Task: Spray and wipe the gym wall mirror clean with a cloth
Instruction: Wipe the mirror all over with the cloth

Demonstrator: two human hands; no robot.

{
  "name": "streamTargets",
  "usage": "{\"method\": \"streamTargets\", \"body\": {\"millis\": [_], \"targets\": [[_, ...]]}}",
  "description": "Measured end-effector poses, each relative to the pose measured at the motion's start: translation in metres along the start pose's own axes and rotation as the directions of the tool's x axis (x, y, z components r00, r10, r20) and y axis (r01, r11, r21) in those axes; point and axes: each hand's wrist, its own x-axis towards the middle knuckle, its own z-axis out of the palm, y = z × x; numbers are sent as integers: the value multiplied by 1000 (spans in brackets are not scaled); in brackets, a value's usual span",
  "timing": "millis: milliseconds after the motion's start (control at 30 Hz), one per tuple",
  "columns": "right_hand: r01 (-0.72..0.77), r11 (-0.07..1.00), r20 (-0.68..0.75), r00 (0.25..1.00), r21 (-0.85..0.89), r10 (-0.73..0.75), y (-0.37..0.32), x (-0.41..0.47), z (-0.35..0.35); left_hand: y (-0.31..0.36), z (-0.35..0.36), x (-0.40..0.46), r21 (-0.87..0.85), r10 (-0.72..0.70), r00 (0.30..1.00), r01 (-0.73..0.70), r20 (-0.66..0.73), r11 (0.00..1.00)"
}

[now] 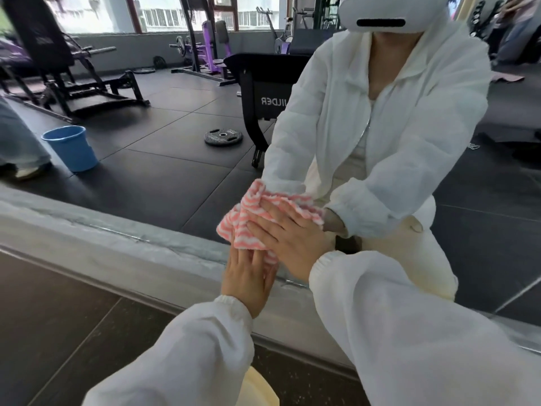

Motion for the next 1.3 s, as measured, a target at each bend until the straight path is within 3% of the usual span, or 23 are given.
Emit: {"method": "streamTargets", "body": {"millis": [167, 300, 367, 533, 600, 667, 733, 833, 967, 1033, 1100, 1200, 1300], "targets": [[80, 995, 171, 981, 55, -89, -32, -13, 20, -8, 21, -23, 111, -42, 979, 21, 198, 994], [164, 962, 365, 901, 218, -236, -53, -23, 30, -4, 29, -34, 187, -107, 951, 53, 292, 981], [154, 952, 421, 870, 263, -257, -63, -32, 34, -4, 35, -39, 226, -123, 900, 28, 418, 974], [86, 939, 429, 873, 332, -232, -69, -44, 39, -2, 34, -42, 213, -27, 915, -65, 402, 975], [82, 970, 361, 918, 229, -163, -62, -49, 40, 2, 28, -41, 187, 80, 964, -129, 252, 974], [-22, 998, 170, 985, 67, 10, -43, -53, 39, 15, 13, -31, 116, 174, 981, -183, 84, 976], [-177, 984, -54, 982, 25, 178, -11, -50, 22, 35, -11, -9, -20, 213, 975, -215, -58, 976], [-319, 934, -320, 878, 161, 355, 57, -29, -23, 72, -66, 35, -145, 256, 879, -337, -403, 930], [-539, 814, -416, 703, 217, 577, 126, -11, -67, 107, -131, 102, -44, 299, 685, -436, -665, 899], [-556, 790, -439, 661, 257, 608, 136, -9, -75, 114, -144, 124, -8, 286, 682, -394, -673, 919], [-540, 802, -442, 673, 255, 593, 133, -9, -72, 110, -139, 130, 67, 295, 698, -335, -652, 940], [-500, 832, -420, 720, 239, 553, 111, -18, -51, 93, -104, 116, 205, 373, 696, -316, -613, 926], [-468, 872, -338, 805, 144, 488, 74, -42, -21, 70, -57, 84, 227, 421, 732, -356, -536, 907]]}}
